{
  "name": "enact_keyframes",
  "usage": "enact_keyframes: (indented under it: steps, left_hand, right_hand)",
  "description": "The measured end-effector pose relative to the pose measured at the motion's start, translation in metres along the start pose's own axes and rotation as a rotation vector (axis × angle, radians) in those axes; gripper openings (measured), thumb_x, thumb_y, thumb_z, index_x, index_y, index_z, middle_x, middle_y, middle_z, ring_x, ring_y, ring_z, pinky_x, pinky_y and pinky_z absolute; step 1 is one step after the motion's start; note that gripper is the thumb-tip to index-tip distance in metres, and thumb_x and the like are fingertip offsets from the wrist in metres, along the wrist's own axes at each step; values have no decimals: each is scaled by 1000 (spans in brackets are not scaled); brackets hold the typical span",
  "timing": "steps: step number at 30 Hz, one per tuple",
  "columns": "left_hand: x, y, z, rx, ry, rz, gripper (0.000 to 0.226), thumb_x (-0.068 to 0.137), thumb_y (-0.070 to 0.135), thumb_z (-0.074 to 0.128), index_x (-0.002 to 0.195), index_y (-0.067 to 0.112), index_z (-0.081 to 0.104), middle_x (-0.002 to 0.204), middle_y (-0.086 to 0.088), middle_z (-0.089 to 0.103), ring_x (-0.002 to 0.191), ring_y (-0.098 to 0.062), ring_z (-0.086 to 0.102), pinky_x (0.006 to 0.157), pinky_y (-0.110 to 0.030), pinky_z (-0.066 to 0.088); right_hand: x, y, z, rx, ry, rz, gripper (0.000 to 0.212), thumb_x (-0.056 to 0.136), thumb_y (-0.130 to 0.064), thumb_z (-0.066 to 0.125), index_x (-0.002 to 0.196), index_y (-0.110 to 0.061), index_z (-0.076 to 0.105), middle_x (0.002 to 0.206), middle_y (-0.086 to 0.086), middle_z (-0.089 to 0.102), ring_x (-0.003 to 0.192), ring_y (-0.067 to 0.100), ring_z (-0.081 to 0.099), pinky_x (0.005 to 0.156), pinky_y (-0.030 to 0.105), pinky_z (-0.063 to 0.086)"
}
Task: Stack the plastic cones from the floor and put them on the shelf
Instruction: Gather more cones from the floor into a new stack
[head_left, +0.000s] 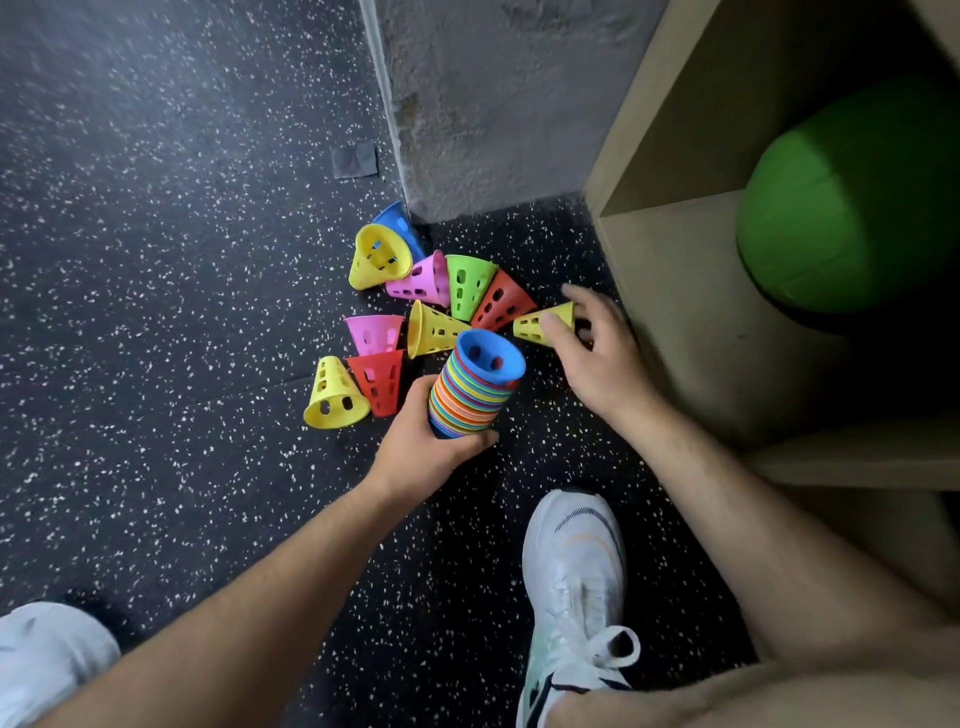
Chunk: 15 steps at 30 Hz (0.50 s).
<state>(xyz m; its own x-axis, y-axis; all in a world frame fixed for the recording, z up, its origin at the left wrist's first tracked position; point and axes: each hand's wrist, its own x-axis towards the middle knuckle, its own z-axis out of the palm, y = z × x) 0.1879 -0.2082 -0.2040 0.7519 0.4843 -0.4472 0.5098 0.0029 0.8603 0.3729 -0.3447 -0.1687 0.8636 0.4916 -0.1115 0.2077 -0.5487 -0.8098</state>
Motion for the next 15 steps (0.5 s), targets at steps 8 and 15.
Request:
enact_keyframes:
  steps: [8,15]
  left_hand:
    - [9,7,3,-23,-15,6,73,69,26,95,127,33,52,109,11,71,97,-2,70,92,-29,56]
    - [16,8,3,-18,-15,9,73,68,28,96,126,33,52,108,10,71,96,-3,70,94,-32,57]
  right_hand:
    - [47,43,3,-171,-204,267,93,77,-47,78,152,-25,28,150,3,45,133,20,46,104,29,38]
    - [42,35,-11,242,7,147,62,80,-36,80,135,-21,54,118,-3,65,105,15,66,86,22,53]
